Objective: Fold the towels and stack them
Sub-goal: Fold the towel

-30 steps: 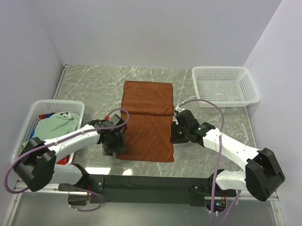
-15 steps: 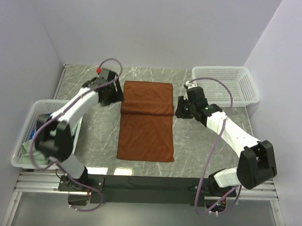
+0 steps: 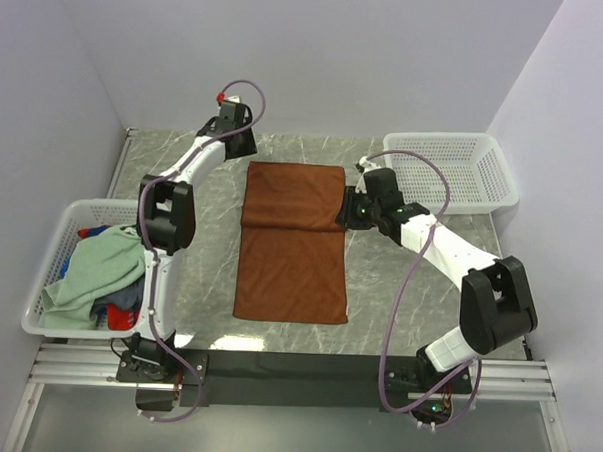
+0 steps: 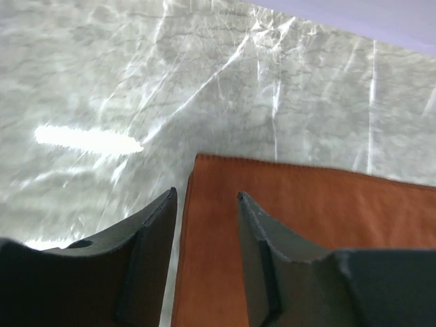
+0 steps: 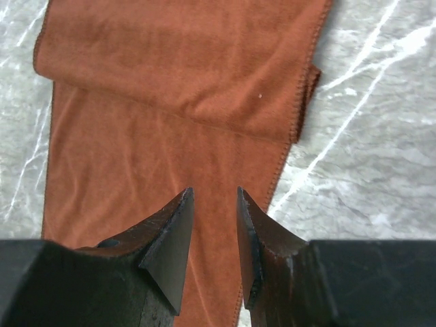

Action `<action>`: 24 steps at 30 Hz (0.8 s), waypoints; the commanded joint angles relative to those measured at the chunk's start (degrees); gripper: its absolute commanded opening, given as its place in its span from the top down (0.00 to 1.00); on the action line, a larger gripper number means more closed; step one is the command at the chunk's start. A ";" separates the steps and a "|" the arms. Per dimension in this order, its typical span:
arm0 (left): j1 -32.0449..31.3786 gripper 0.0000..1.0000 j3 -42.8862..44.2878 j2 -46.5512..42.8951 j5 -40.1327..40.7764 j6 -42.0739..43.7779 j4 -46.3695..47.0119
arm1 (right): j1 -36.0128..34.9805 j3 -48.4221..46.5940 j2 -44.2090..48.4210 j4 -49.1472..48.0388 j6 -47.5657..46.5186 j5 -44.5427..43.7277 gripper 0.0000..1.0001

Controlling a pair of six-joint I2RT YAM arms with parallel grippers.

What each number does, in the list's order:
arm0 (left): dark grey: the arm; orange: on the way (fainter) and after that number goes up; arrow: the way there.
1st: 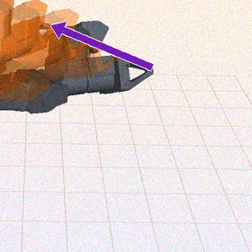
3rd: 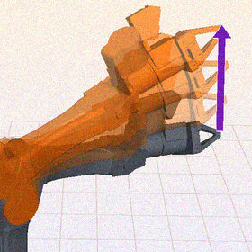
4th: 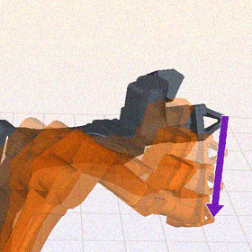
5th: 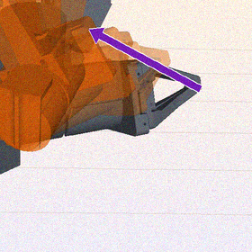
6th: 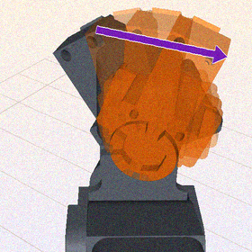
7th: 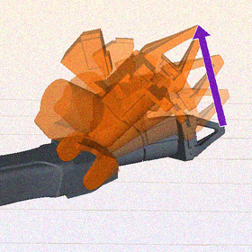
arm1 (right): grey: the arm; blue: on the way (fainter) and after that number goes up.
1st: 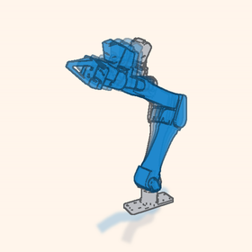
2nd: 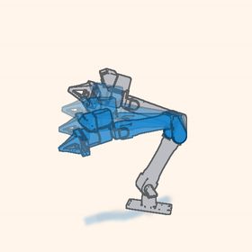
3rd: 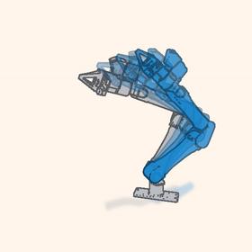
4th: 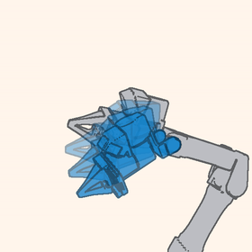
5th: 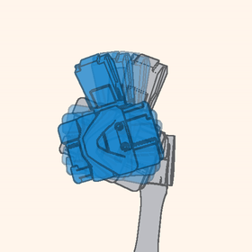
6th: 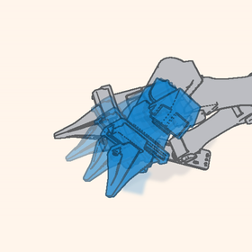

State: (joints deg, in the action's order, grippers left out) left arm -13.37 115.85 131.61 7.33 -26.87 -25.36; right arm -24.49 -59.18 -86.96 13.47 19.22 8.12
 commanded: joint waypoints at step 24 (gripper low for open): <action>-2.36 0.58 -1.60 9.54 5.05 0.59 8.32 | -1.00 4.24 -1.29 -7.32 0.73 6.65 0.60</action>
State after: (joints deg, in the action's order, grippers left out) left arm -14.57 114.37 140.09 9.28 -26.24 -16.58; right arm -24.86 -55.68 -88.36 8.69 19.68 13.91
